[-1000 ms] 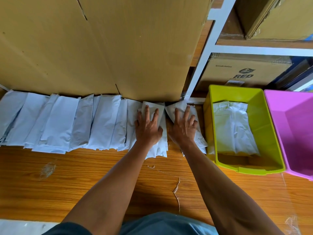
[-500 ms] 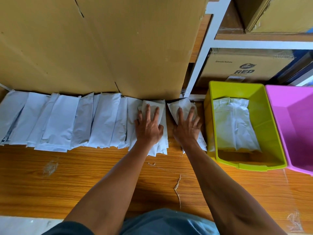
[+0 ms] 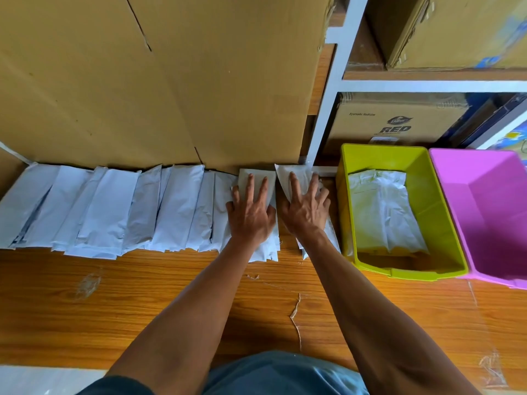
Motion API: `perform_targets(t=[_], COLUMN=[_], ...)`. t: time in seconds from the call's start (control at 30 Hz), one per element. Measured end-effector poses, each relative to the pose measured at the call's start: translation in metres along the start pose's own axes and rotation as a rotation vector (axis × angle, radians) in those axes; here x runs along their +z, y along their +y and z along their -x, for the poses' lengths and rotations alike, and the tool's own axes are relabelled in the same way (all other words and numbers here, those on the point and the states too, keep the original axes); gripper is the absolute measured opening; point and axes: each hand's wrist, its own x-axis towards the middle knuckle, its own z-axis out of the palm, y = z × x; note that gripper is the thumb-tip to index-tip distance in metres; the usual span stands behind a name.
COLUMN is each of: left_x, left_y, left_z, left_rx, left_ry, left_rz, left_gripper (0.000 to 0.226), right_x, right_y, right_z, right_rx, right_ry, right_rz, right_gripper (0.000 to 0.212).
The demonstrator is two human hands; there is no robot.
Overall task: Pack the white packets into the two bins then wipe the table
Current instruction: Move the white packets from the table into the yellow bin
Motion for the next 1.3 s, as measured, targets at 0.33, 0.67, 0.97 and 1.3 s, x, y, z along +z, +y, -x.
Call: perform_targets(t=[0.33,0.67,0.97,1.3], left_x=[-0.042,-0.064,-0.065,-0.042], left_y=[0.023,0.083,0.166,0.246], left_z=[0.019,0.017,0.023,0.024], left_rx=[0.011,0.108,0.133,0.131], left_ry=[0.126,0.227,0.246,0.186], left_rz=[0.064,0.163,0.163,0.119], left_gripper=[0.084,0.079,0.077,0.074], right_x=[-0.056,-0.107,-0.124,-0.104], right_y=[-0.006,0.041,0.134,0.22], right_z=[0.016,0.019,0.02,0.02], right_rx=[-0.023,0.008,0.093,0.101], right_ry=[0.083,0.222,0.221,0.084], right_rz=[-0.053,-0.012,0.053,0.061], right_gripper=[0.069,0.072,0.072,0.072])
